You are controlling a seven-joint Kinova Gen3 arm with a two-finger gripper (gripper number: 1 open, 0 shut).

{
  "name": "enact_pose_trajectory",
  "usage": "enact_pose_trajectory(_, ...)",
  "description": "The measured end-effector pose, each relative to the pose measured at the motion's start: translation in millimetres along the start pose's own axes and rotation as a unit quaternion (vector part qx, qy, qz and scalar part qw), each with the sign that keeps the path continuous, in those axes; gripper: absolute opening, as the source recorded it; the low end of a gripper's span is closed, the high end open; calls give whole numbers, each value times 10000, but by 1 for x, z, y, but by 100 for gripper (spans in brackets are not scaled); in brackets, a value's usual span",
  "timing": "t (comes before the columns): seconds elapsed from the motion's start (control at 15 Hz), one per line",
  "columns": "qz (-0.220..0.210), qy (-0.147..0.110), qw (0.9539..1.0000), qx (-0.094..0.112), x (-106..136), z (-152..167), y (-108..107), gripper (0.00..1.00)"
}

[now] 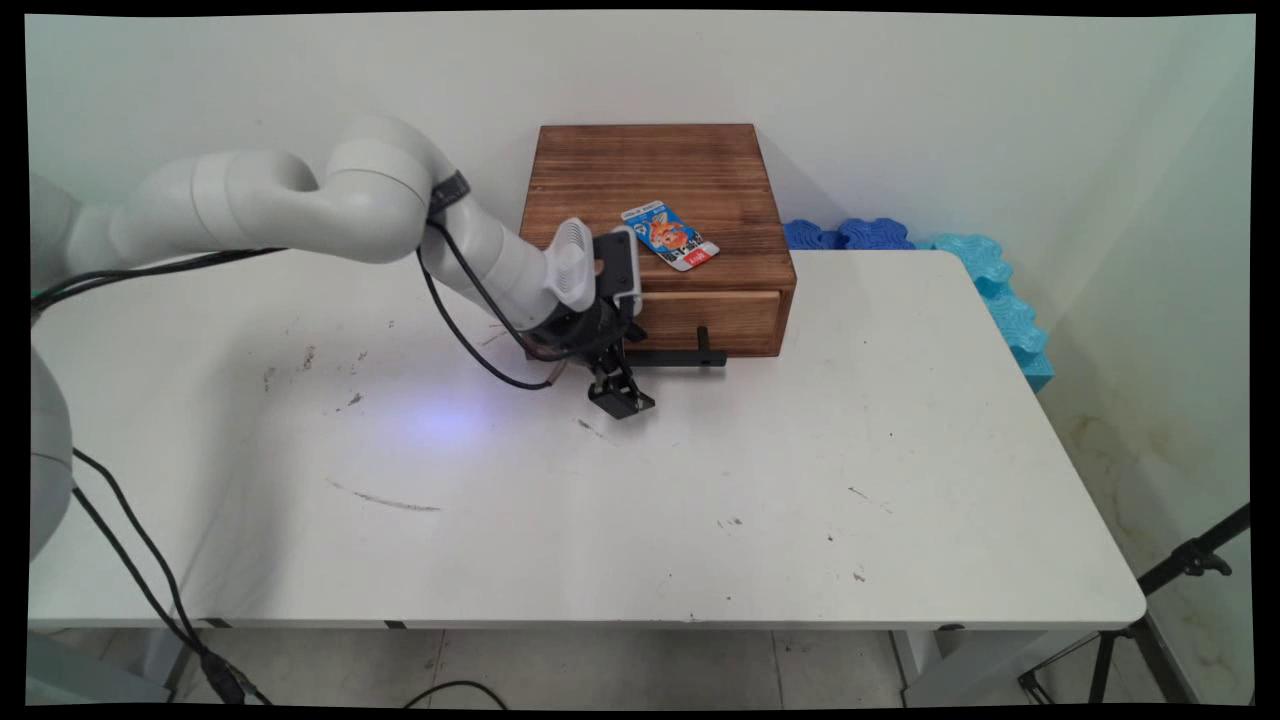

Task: Open the drawer

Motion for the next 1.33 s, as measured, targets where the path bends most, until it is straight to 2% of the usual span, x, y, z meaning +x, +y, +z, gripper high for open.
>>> enact_pose_trajectory(0.67,20,-152,9999,29,3,24,9,100)
enact_pose_trajectory(1.33,-78,-200,9998,-38,5,25,26,100)
